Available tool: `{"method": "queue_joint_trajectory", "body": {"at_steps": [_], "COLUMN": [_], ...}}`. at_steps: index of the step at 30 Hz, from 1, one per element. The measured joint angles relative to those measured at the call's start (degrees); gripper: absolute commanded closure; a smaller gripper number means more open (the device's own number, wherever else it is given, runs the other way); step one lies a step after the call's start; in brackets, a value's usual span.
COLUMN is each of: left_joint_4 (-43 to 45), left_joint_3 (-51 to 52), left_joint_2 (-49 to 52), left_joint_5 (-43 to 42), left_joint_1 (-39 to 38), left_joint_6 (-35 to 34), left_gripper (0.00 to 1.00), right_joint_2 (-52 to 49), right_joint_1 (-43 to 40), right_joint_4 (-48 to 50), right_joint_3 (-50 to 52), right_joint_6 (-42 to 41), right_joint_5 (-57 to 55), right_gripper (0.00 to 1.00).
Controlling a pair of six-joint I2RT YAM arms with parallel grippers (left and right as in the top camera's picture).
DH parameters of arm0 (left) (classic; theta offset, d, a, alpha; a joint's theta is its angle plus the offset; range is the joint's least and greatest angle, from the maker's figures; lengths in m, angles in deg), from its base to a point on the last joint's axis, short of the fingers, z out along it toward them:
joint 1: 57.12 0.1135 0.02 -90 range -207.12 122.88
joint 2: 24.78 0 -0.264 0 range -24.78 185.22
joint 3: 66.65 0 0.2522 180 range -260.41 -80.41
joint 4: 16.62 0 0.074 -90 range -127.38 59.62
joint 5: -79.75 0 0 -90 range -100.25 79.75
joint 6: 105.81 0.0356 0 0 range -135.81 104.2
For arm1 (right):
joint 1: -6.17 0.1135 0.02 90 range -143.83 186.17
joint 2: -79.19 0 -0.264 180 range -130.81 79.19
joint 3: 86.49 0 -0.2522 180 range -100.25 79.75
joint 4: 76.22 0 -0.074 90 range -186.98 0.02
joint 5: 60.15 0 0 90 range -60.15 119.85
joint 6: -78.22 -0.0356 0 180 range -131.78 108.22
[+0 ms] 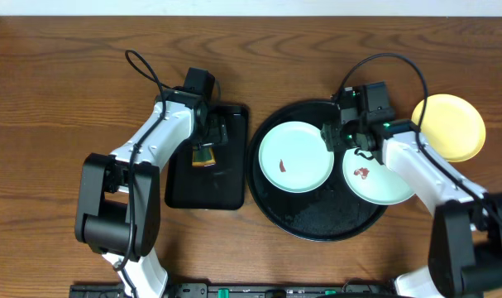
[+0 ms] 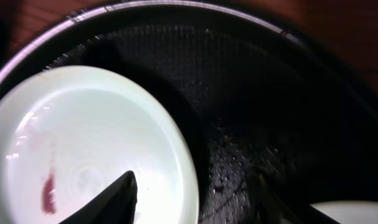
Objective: Clean dirty plates on tray and stack at the side
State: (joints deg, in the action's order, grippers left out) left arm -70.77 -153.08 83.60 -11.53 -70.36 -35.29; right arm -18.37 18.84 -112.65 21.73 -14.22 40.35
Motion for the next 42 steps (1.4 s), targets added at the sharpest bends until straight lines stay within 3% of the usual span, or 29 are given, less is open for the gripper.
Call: {"method": "queue_joint_trajectory", "body": {"at_steps": [6,8,10,11,13,14,15,16,17,23,24,25,27,28,29,31,34,38,42], "left_joint_4": [4.24,4.48,4.52,4.68,5.03,5.22,5.35,5.4,5.42,-1.36,-2.47,-3.63,-5.55,-6.12,-6.38,-6.36,-6.12,-6.14,-5.92], "left_joint_3": [0.0,0.0,0.0,0.0,0.0,0.0,0.0,0.0,0.0,-0.02,-0.04,-0.07,-0.07,-0.07,-0.07,-0.07,-0.13,-1.11,-3.61], "left_joint_2": [0.17,0.85,2.05,2.91,4.11,4.42,4.46,4.46,4.46,4.46,4.46,4.46,4.46,4.46,4.46,4.46,4.46,4.46,4.44], "left_joint_5": [-0.02,0.0,0.0,0.02,0.22,0.33,0.37,0.37,0.24,-0.59,-0.7,-0.98,-1.31,-1.36,-1.33,-1.38,-1.38,-1.33,-1.33], "left_joint_1": [0.0,-0.02,-0.07,-0.07,-0.04,-0.04,-0.04,-0.04,-0.07,-0.15,-0.17,-0.15,-0.17,-0.22,-0.24,-0.33,-0.33,-0.33,-0.33], "left_joint_6": [-0.02,-0.09,-0.26,-0.17,-0.15,-0.15,0.0,0.24,0.0,-0.17,-0.22,-0.52,-0.22,-0.17,0.07,0.57,0.57,0.96,1.51], "left_gripper": [0.14,0.2,0.73,0.92,0.92,0.83,0.48,0.23,0.21,0.23,0.33,0.63,0.81,0.81,0.71,0.3,0.28,0.38,0.38], "right_joint_2": [-2.82,-2.84,-2.84,-2.84,-2.84,-2.84,-2.84,-2.84,-2.84,-2.84,-2.84,-2.84,-2.84,-2.84,-2.84,-2.84,-2.84,-2.84,-2.84], "right_joint_1": [0.15,0.15,0.15,0.15,0.15,0.15,0.15,0.15,0.15,0.15,0.15,0.15,0.15,0.15,0.15,0.15,0.15,0.15,0.15], "right_joint_4": [1.36,1.36,1.29,1.27,1.29,1.29,1.27,1.29,1.29,1.16,1.14,1.16,1.11,1.14,1.14,1.14,1.14,1.11,1.11], "right_joint_3": [0.0,0.0,0.0,0.0,0.0,0.0,0.0,0.0,0.0,0.0,0.0,0.0,0.0,0.0,0.0,0.0,0.0,0.0,0.0], "right_joint_6": [0.17,0.17,0.17,0.17,0.17,0.17,0.17,0.17,0.17,0.17,0.17,0.17,0.17,0.17,0.17,0.17,0.17,0.17,0.17], "right_joint_5": [0.04,0.04,0.04,0.04,0.04,0.04,0.04,0.04,0.04,0.04,0.04,0.04,0.04,0.04,0.04,0.07,0.04,0.04,0.04], "right_gripper": [0.42,0.42,0.41,0.41,0.41,0.41,0.41,0.41,0.4,0.4,0.4,0.4,0.4,0.4,0.4,0.39,0.39,0.39,0.39]}}
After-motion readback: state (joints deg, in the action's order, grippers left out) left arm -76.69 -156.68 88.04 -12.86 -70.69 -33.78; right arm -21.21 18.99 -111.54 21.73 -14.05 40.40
